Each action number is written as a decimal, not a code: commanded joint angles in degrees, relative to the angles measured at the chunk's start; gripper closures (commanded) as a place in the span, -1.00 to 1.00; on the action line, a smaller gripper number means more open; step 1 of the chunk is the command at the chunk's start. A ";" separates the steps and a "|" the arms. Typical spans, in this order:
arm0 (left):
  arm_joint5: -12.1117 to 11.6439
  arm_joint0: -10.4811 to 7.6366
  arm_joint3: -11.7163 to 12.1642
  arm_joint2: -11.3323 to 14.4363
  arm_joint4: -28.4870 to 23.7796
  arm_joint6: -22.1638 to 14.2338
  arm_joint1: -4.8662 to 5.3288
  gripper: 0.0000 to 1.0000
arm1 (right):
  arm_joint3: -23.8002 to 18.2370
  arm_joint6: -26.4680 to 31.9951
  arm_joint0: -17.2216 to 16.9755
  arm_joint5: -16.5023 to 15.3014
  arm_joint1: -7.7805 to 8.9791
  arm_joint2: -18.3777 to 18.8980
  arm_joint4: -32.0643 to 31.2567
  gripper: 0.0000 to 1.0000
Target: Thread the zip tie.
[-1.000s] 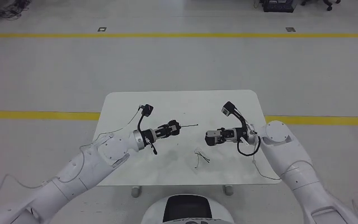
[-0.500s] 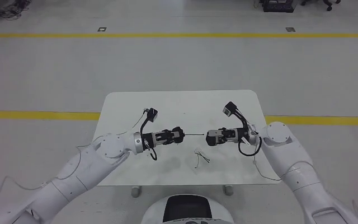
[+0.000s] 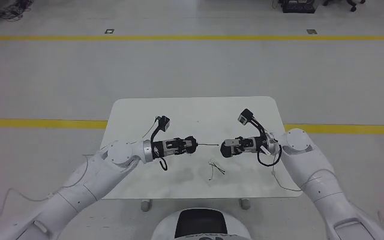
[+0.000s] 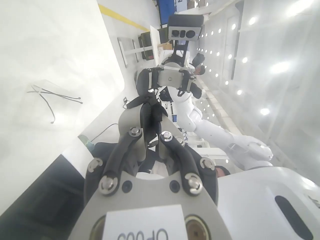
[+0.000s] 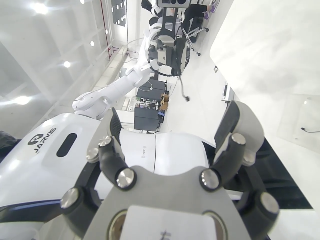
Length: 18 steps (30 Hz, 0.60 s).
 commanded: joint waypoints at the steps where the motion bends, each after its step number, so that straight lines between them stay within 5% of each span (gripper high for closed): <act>1: 3.74 -0.07 1.23 -0.38 -5.15 -0.63 -0.30 1.00 | 0.42 0.76 -0.25 0.07 0.02 0.01 2.46 -1.00; 3: 5.68 -0.20 2.22 -0.26 -7.38 -1.98 -0.62 1.00 | 0.21 0.76 -0.28 -0.11 0.17 -1.03 4.10 -1.00; 10: 5.50 0.01 2.02 -0.50 -8.91 -1.71 -0.91 1.00 | -0.11 -0.76 -0.60 0.17 0.12 -1.11 3.89 -1.00; 18: 6.54 0.55 2.45 -0.94 -10.67 -6.93 -1.34 1.00 | 4.02 0.76 0.34 0.90 -0.45 -1.63 10.59 -1.00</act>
